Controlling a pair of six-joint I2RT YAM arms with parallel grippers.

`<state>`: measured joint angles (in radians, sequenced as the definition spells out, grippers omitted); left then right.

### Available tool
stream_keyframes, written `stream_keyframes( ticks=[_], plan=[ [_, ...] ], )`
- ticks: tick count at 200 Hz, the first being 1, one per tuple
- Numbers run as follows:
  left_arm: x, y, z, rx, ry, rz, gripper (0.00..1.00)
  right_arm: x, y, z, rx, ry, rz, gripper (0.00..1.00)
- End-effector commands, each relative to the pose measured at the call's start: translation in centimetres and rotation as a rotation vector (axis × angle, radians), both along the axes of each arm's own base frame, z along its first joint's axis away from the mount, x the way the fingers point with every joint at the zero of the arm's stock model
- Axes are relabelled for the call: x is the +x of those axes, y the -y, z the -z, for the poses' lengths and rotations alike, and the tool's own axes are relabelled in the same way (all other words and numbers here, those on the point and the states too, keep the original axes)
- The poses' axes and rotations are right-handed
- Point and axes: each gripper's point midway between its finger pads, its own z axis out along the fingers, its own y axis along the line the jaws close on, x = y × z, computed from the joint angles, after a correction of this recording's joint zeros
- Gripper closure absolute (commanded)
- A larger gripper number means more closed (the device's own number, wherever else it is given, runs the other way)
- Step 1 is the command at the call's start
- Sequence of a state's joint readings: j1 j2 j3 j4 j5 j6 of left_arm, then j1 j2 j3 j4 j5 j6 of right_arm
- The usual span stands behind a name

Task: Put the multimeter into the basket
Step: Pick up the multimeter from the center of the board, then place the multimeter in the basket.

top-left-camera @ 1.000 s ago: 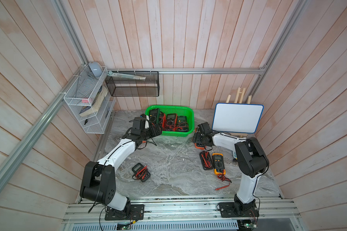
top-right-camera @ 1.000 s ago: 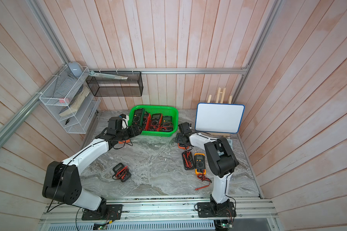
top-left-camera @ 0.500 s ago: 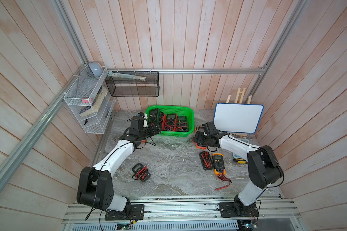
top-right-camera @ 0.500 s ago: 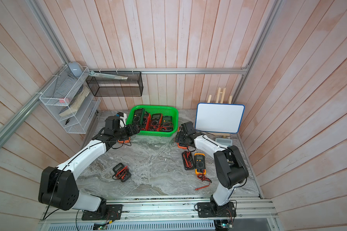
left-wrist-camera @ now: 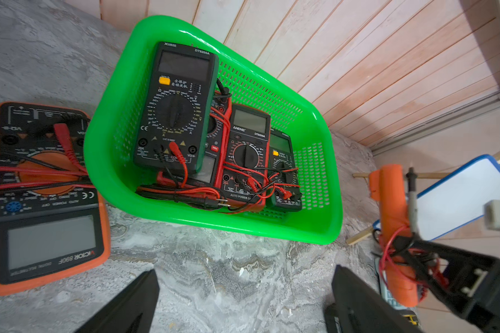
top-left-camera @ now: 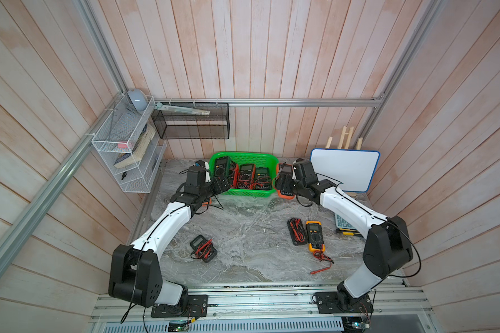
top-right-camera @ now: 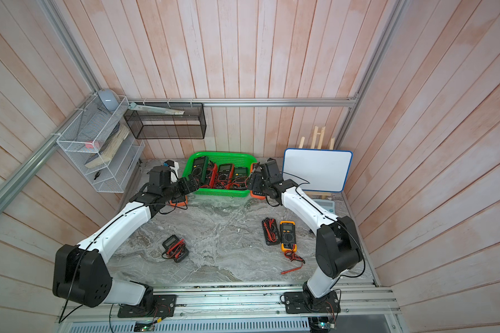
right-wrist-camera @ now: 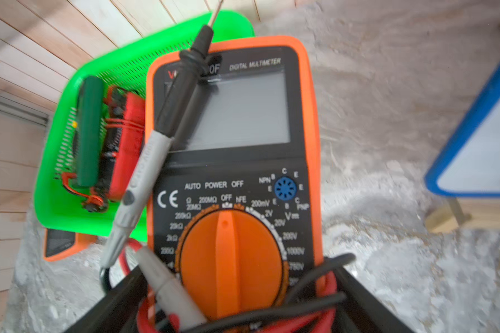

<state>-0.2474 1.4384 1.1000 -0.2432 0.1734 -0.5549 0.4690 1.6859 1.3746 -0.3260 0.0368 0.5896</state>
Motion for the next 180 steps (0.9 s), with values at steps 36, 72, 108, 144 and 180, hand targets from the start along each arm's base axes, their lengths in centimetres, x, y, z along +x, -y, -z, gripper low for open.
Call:
stream_keyframes(
  ticks=[36,72,108,144,180],
  plan=[
    [0.3,-2.4,-0.7,0.041,0.009,-0.107,0.0,5.9,-4.1,-3.6,0.025,0.128,-0.048,0.69],
    [0.3,-2.6,0.0,0.046,-0.006,-0.112,0.0,8.9,-6.2,-2.5,0.023,0.128,-0.06,0.68],
    [0.2,-2.6,0.3,0.047,-0.013,-0.111,0.0,11.0,-7.4,-0.3,-0.025,0.1,-0.062,0.67],
    [0.1,-2.6,0.6,0.044,-0.02,-0.111,0.0,12.3,-7.5,1.9,-0.058,0.07,-0.028,0.66],
    [0.0,-2.6,0.8,0.045,-0.024,-0.112,0.01,12.8,-7.4,4.5,-0.085,0.027,-0.014,0.62]
  ],
)
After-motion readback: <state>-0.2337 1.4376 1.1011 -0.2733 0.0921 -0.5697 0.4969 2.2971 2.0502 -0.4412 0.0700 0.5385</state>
